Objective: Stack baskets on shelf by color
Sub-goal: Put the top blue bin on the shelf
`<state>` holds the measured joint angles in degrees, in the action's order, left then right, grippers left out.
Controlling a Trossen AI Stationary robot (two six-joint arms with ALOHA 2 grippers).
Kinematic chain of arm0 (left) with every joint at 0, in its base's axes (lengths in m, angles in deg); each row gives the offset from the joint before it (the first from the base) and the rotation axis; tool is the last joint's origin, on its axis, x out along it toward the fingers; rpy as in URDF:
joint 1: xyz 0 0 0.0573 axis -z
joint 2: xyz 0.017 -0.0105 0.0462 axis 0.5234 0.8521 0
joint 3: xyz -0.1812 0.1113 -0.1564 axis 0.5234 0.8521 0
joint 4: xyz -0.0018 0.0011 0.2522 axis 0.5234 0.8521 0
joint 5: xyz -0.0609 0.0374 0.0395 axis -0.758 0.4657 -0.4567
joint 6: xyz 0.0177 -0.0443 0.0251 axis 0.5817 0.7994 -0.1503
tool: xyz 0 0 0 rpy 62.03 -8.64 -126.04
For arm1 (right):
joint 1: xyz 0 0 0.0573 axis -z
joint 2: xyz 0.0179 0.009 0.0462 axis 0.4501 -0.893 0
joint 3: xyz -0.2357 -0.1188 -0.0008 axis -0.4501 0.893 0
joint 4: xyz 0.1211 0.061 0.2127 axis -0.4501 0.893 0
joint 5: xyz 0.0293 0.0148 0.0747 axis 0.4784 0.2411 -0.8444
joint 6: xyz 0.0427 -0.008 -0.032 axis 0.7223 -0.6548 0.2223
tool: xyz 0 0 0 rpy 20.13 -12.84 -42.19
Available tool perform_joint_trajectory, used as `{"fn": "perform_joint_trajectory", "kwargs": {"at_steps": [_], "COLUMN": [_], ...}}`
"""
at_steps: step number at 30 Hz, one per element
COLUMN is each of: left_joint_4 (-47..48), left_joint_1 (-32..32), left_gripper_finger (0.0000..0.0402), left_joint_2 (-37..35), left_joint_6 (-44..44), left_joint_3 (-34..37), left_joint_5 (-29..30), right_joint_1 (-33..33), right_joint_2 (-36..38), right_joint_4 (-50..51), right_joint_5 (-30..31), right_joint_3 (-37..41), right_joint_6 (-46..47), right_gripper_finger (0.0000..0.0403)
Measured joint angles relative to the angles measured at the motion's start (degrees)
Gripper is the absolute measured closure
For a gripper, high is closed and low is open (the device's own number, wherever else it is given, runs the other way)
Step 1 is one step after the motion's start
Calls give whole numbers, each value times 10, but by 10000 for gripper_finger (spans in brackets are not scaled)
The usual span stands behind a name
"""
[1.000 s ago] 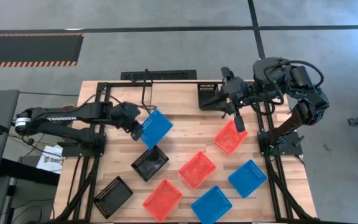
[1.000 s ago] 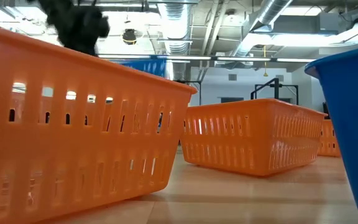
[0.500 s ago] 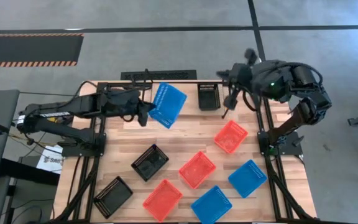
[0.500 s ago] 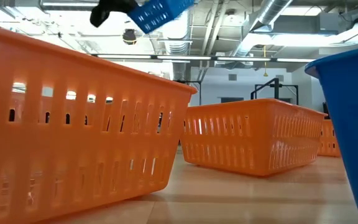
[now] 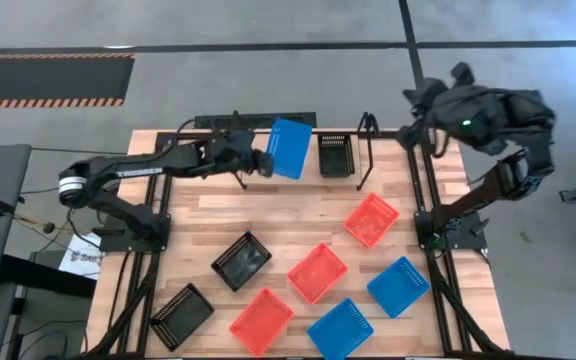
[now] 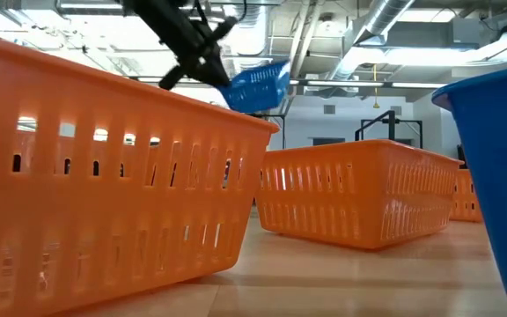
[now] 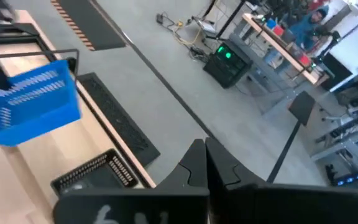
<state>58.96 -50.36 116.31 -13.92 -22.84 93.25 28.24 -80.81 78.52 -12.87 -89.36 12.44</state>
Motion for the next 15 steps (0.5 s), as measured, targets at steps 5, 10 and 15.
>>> {"fn": "perform_joint_trajectory", "kwargs": {"at_steps": [5, 10, 15], "left_joint_4": [-34, -77, -89], "left_joint_1": [-28, -37, -44], "left_gripper_finger": [401, 401, 401], "left_joint_2": [52, 104, 139], "left_joint_6": [47, 87, 107], "left_joint_3": [0, 0, -6], "left_joint_5": [-22, -43, -63], "right_joint_1": [17, 20, 20], "right_joint_2": [32, 55, 61], "right_joint_4": [1, 2, 2], "right_joint_5": [0, 0, 0], "right_joint_3": [0, 0, 0], "right_joint_6": [-15, -16, -31], "right_gripper_finger": [402, 402, 402]}}
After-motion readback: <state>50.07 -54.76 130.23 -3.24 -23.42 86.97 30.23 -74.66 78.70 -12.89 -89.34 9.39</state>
